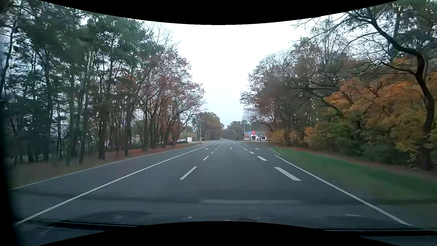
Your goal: Follow the waypoints while adhering to traffic rules and regulations
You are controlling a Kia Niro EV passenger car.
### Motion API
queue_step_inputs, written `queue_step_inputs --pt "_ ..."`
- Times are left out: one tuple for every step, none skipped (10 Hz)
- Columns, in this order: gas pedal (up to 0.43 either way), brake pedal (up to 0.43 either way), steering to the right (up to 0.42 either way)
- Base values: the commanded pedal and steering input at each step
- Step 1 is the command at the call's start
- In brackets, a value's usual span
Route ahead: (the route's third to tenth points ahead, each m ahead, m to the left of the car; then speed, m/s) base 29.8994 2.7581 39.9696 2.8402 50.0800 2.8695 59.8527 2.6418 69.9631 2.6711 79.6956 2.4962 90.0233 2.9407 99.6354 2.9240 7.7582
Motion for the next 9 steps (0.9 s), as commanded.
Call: queue_step_inputs --pt "0.047 0.0 0.001" --pt "0.047 0.0 0.0" --pt "0.047 0.0 -0.001" --pt "0.047 0.0 -0.003" --pt "0.047 0.0 -0.005" --pt "0.047 0.0 -0.006" --pt "0.047 0.0 -0.006" --pt "0.047 0.0 -0.006" --pt "0.047 0.0 -0.006"
